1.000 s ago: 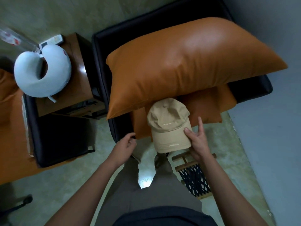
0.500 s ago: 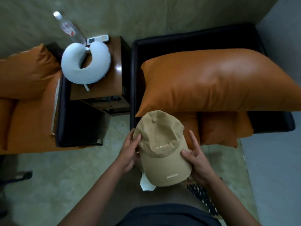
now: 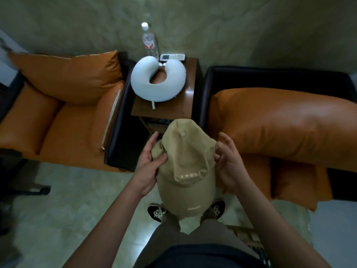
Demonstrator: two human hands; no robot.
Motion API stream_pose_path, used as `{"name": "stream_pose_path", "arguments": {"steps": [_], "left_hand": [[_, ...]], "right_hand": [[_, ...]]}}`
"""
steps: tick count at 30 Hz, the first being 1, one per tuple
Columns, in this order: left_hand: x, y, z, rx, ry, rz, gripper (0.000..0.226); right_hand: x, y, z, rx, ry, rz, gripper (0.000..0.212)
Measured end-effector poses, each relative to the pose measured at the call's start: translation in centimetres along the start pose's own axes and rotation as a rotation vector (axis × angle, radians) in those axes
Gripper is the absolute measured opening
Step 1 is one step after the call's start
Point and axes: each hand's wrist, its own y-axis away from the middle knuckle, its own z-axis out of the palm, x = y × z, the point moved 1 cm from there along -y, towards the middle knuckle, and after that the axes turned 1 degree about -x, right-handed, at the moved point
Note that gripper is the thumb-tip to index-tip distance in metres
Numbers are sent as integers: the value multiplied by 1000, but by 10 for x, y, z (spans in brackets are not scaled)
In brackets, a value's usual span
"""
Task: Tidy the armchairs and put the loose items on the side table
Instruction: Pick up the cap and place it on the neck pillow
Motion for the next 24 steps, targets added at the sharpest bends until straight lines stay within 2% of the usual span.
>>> {"name": "stream_pose_path", "arguments": {"steps": [3,6,11,14,20,22,24], "left_hand": [[23,6,-42,33,27,60,72],[48,12,-83,40,56,92,70],[85,20,-142,39,193,130,64],[102,18,-168,20,299,160,62],[129,-7,-198,-36,485,154,58],[139,-18,-200,-72,442,144,50],[148,-29,-199,-112,240,155,47]], "right_hand": [[6,-5,51,-88,155,-71,67],[11,-5,104,-178,168,-85,77],[29,-15,165,-98,163,-118,68],[38,-23,192,-61,77,-133,63],[32,-37,226,-94,-142,-183,52],[30,-48,230,-89,-205,-204,49],[28,-61,232,-76,-247,-225,46]]}}
